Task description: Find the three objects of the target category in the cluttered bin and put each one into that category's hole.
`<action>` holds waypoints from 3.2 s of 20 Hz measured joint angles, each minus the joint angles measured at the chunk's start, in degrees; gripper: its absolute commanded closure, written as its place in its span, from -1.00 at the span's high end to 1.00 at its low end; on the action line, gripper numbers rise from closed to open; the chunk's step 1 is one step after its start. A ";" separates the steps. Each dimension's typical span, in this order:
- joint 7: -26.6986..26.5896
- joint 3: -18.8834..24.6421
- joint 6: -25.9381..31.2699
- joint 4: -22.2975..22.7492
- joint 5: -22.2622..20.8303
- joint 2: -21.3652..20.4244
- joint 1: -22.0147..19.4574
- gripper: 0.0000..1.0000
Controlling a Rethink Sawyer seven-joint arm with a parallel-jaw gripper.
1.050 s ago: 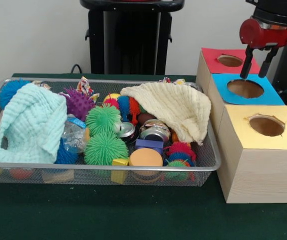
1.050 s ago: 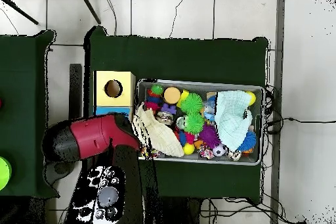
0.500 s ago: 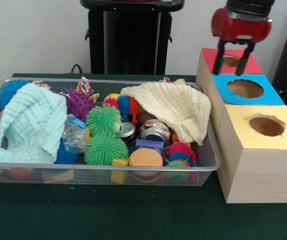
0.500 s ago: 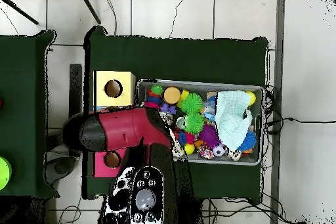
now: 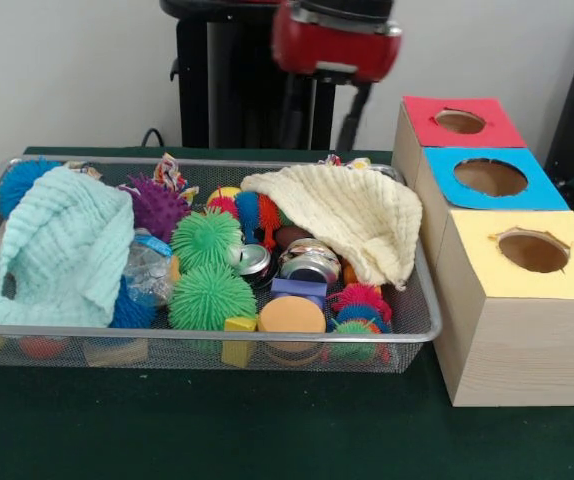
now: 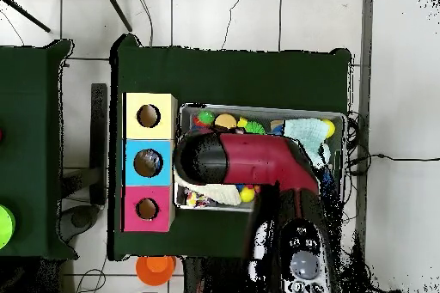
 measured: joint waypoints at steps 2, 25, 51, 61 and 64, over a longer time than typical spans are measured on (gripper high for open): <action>-0.54 1.35 0.00 0.00 -0.99 -0.20 -3.34 1.00; -8.87 13.40 1.97 -0.02 -13.75 3.72 -20.63 1.00; -17.85 22.45 3.32 -0.07 -26.94 10.03 -27.79 1.00; -17.85 23.69 3.32 -0.97 -27.77 14.65 -27.87 1.00; -17.85 23.69 3.31 -1.71 -28.25 14.52 -27.83 1.00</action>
